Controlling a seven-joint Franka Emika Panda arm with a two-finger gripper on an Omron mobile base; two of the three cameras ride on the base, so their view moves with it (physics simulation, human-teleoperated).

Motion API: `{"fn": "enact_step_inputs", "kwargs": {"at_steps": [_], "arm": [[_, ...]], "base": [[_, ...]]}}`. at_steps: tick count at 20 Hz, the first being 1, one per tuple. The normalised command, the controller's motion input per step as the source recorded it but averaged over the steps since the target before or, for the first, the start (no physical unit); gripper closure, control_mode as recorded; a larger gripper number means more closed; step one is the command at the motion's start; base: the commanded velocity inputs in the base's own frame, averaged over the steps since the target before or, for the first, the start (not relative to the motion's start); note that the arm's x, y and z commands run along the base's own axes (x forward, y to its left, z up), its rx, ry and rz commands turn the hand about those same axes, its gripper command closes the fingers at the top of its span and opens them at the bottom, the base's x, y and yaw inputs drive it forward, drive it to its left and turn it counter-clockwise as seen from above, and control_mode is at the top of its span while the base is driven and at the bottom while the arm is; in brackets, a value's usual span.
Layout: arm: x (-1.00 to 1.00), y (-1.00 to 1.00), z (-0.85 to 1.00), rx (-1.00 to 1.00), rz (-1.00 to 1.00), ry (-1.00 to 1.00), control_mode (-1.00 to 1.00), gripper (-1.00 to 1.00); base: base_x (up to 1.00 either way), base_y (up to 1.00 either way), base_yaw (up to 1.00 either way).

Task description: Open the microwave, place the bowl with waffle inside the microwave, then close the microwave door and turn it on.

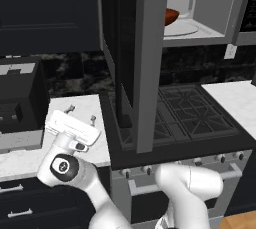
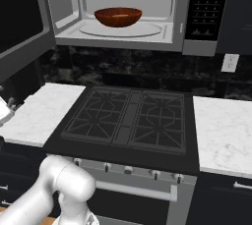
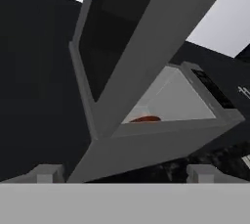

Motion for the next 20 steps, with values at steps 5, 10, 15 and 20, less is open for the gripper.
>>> {"fn": "enact_step_inputs", "kwargs": {"at_steps": [5, 10, 15, 20], "arm": [[-0.56, 0.32, 0.16, 0.0, -0.01, -0.6, -1.0, -1.0], [-0.26, 0.03, 0.34, 0.03, 0.0, -0.44, -1.0, -1.0], [-0.07, -0.21, 0.51, 0.12, 0.0, -0.28, -1.0, -1.0], [-0.13, -0.47, 0.56, 0.19, 0.0, -0.22, -1.0, -1.0]], "base": [[0.0, 0.0, 0.0], [0.0, 0.0, 0.0], [0.0, 0.0, 0.0], [0.0, 0.0, 0.0]]}}
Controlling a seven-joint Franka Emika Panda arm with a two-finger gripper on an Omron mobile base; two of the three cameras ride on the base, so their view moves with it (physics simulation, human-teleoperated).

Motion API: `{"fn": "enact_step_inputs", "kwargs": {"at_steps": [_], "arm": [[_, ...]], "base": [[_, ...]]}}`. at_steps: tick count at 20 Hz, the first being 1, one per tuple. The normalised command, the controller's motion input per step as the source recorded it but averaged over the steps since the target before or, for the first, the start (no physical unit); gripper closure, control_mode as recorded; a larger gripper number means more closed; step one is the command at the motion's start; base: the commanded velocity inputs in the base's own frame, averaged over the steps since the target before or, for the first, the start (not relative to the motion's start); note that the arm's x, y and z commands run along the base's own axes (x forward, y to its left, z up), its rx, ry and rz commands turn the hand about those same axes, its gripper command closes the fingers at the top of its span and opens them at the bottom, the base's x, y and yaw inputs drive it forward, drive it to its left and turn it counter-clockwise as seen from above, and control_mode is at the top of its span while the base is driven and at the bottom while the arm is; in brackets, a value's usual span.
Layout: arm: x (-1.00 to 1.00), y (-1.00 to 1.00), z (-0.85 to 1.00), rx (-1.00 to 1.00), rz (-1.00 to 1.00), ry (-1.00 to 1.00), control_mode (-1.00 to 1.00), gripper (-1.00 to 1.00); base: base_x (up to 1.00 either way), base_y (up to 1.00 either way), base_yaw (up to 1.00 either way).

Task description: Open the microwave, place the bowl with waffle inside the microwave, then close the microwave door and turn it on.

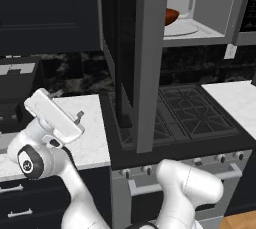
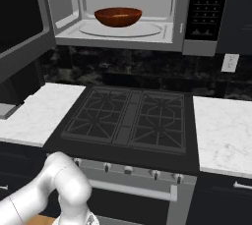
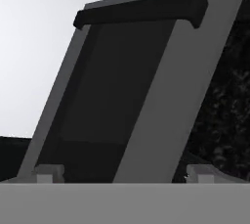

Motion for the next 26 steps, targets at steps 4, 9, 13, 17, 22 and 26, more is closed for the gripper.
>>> {"fn": "enact_step_inputs", "kwargs": {"at_steps": [4, 9, 13, 17, 22, 26], "arm": [[-0.34, -0.76, 0.66, 0.25, 0.0, -0.23, -1.0, -1.0], [-0.5, -0.99, 0.61, 0.36, 0.03, -0.19, -1.0, -1.0], [-0.55, -1.0, 0.58, 0.4, 0.07, -0.18, -1.0, -1.0], [-0.57, -1.0, 0.59, 0.42, 0.11, -0.18, -1.0, -1.0], [-0.45, -1.0, 0.46, 0.43, 0.14, -0.15, -1.0, -1.0], [-0.07, -1.0, 0.1, 0.4, 0.14, -0.06, -1.0, -1.0]], "base": [[0.0, 0.0, 0.0], [0.0, 0.0, 0.0], [0.0, 0.0, 0.0], [0.0, 0.0, 0.0], [0.0, 0.0, 0.0], [0.0, 0.0, 0.0]]}}
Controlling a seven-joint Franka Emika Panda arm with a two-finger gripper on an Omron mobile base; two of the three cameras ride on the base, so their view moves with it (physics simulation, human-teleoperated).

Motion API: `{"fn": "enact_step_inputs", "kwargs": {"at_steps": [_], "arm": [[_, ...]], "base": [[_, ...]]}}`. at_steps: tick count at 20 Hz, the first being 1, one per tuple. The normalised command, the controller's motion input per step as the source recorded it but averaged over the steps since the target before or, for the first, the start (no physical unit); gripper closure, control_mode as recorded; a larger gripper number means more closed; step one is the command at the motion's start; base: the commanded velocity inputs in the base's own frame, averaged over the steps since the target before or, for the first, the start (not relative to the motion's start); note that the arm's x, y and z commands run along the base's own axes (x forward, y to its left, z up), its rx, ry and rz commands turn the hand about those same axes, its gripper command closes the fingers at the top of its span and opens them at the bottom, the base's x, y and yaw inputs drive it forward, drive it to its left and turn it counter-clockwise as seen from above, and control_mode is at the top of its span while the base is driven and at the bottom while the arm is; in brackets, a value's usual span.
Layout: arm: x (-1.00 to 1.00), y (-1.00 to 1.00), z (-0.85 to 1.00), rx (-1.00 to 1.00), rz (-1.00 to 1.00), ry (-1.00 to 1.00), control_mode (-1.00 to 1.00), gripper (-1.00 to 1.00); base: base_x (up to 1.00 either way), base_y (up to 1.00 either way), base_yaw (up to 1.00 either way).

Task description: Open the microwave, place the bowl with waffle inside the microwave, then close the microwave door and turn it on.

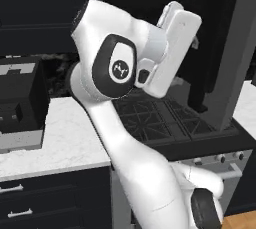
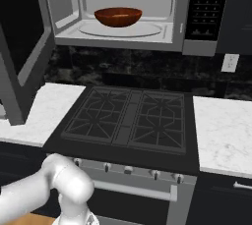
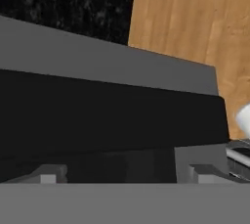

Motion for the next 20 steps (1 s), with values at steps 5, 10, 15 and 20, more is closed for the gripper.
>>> {"fn": "enact_step_inputs", "kwargs": {"at_steps": [5, 10, 15, 20], "arm": [[0.44, -1.0, 0.0, 0.36, 0.15, 0.02, -1.0, -1.0], [0.99, -1.0, 0.0, 0.28, 0.19, 0.08, -1.0, -1.0], [1.0, -0.93, -0.06, 0.16, 0.24, 0.18, -1.0, -1.0], [1.0, -0.6, -0.44, 0.02, 0.34, 0.13, -1.0, -1.0]], "base": [[0.0, 0.0, 0.0], [0.0, 0.0, 0.0], [0.0, 0.0, 0.0], [0.0, 0.0, 0.0]]}}
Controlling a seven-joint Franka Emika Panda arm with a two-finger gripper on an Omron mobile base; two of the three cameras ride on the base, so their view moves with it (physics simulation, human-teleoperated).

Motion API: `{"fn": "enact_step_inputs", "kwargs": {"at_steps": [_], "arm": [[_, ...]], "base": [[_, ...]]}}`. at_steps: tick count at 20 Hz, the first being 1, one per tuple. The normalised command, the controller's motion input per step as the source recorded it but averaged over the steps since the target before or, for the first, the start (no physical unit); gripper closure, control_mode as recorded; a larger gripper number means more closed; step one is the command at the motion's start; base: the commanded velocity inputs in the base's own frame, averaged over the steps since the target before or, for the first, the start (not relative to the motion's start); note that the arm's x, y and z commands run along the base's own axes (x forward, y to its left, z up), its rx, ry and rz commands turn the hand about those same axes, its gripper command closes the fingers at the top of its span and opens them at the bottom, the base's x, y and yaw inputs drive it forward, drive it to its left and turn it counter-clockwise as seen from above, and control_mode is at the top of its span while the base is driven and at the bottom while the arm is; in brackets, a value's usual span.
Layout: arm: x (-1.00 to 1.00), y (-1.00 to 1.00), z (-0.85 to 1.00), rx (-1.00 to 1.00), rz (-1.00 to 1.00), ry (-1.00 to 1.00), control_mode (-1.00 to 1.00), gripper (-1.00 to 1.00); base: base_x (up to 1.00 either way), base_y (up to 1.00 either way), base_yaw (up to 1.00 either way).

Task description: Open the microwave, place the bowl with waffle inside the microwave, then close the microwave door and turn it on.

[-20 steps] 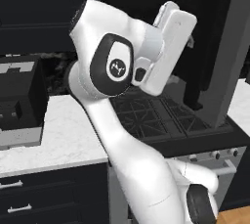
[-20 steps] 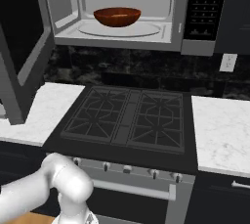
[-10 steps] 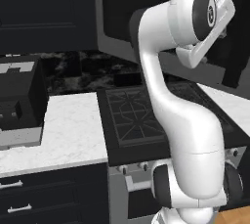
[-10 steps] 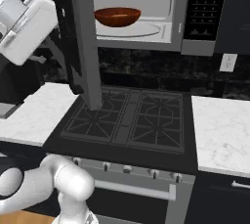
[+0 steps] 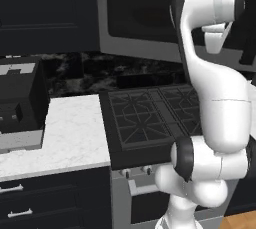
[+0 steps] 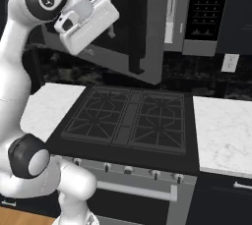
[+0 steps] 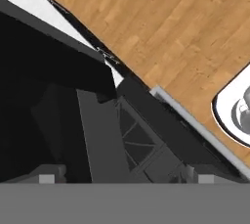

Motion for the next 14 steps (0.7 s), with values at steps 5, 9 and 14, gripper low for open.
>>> {"fn": "enact_step_inputs", "kwargs": {"at_steps": [5, 9, 14], "arm": [[1.0, -0.32, -0.39, 0.0, 0.41, 0.01, -1.0, -1.0], [1.0, -0.23, -0.3, 0.0, 0.43, 0.0, -1.0, -1.0], [1.0, -0.2, -0.24, 0.0, 0.38, -0.01, -1.0, -1.0]], "base": [[0.0, 0.0, 0.0], [0.0, 0.0, 0.0], [0.0, 0.0, 0.0]]}}
